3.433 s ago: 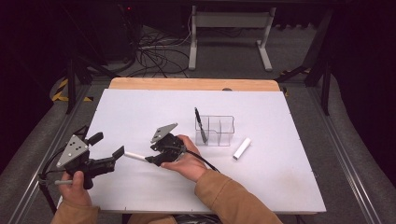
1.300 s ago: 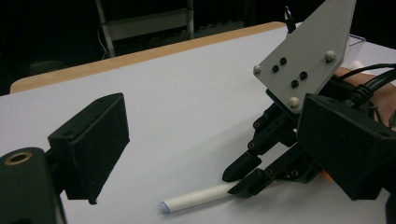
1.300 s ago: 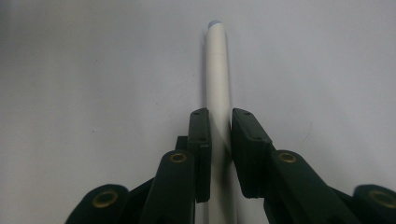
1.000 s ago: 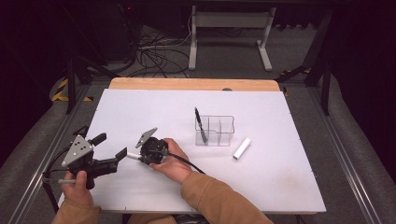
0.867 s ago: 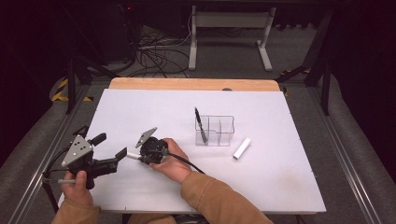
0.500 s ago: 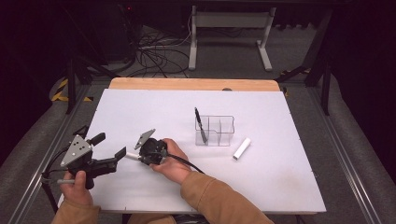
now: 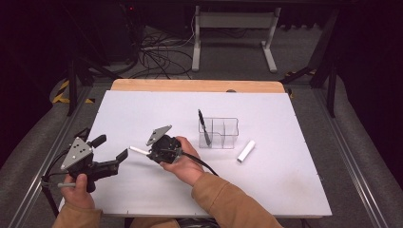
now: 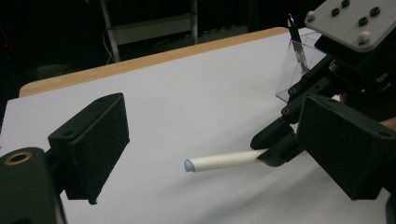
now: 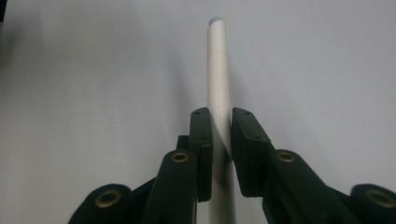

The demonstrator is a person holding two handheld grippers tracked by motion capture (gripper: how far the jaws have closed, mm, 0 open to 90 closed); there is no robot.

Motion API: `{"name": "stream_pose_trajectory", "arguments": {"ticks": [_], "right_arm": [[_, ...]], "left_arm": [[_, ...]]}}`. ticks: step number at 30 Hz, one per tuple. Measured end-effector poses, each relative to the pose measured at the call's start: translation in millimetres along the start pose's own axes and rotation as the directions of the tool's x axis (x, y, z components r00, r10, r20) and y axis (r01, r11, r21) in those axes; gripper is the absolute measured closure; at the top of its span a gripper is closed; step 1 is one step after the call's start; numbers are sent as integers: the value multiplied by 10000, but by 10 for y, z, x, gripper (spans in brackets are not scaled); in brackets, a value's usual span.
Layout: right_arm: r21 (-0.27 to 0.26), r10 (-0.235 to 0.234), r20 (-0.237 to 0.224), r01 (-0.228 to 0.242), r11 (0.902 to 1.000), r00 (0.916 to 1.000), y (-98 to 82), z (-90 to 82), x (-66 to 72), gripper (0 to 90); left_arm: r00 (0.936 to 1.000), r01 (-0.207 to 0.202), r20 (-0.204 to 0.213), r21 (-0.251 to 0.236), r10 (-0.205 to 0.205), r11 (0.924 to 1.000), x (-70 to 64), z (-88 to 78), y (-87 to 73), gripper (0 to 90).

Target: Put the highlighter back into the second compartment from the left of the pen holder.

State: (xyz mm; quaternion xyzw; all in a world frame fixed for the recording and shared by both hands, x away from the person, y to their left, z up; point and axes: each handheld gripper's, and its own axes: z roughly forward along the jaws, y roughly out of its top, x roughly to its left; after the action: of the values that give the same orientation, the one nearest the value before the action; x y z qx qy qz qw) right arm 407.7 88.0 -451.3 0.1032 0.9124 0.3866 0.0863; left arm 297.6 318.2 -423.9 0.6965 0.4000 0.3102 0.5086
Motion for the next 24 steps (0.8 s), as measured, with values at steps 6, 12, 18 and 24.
{"name": "stream_pose_trajectory", "arguments": {"ticks": [6,12,18,24], "right_arm": [[-250,107,55,-106,9996,9999,-4,-121,-28,793],[-575,134,360,-113,9983,9993,-13,-283,-59,793],[-1206,423,605,-348,9921,9973,-58,-509,-105,793],[-1779,580,807,-429,9831,9950,-111,-697,-133,793]], "left_arm": [[10000,-7,6,-2,7,10000,-2,-4,2,102],[10000,-1,29,-50,1,10000,-10,3,4,102],[9999,-34,96,6,34,10000,-30,18,9,102],[9998,-31,174,41,30,10000,-46,39,5,102]]}}
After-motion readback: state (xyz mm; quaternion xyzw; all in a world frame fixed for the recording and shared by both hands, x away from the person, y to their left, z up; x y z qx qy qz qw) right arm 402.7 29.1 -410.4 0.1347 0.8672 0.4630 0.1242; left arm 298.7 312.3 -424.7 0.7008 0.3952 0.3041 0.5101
